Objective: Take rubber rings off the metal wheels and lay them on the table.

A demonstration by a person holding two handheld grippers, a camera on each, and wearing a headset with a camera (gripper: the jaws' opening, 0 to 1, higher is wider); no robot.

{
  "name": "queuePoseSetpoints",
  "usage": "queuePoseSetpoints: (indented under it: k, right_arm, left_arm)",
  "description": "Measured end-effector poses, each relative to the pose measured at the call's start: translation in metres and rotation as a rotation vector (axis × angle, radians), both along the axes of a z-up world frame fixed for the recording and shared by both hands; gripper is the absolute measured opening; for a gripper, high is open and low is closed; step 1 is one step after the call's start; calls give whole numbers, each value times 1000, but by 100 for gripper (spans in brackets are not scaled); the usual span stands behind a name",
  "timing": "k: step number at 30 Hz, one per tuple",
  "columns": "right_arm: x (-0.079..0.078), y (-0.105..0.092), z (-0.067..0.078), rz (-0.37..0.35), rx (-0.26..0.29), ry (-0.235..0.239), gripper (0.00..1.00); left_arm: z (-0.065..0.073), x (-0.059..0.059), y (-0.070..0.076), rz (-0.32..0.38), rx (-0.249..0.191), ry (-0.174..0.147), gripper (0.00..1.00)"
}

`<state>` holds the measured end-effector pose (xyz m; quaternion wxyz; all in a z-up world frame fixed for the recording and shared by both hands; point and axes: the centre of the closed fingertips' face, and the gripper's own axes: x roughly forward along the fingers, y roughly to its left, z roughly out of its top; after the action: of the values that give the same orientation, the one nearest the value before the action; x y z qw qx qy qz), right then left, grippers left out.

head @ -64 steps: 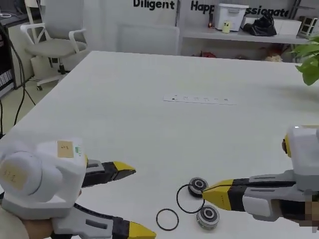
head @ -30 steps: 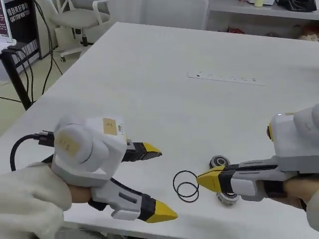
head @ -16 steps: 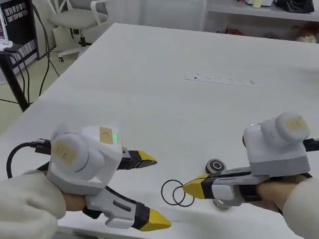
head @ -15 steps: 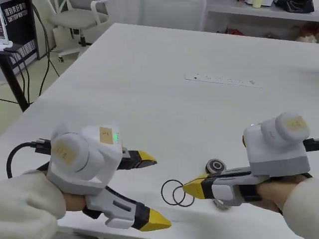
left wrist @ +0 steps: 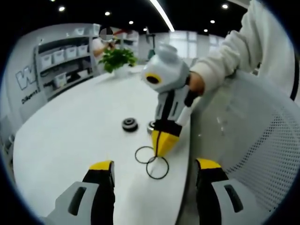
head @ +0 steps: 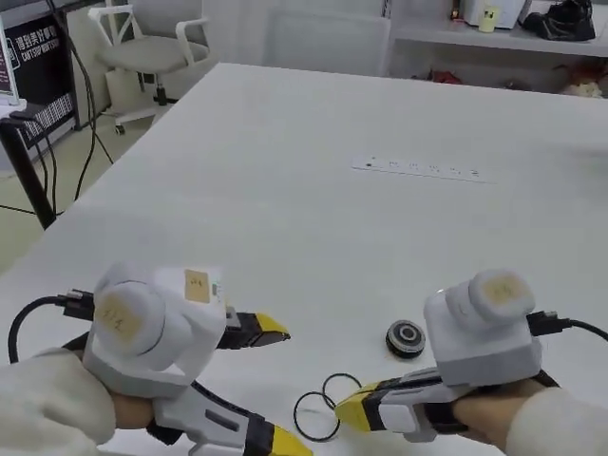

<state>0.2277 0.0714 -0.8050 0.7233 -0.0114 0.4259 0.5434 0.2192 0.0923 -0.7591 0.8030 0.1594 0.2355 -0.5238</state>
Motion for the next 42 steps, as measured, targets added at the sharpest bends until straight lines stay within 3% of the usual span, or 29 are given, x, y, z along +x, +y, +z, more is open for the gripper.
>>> queuePoseSetpoints:
  k: [12,31,42]
  right_arm:
    - [4,-4,-4,12,-25,-47,0]
    - [14,-13,-7,-10,-52,-79,2]
    - [24,-15,4,-32,-28,-104,11]
  left_arm:
    - [0,4,3,24,5,-5,71]
    - [-1,7,5,38,7,-4,71]
    - [-1,8,5,45,8,-4,71]
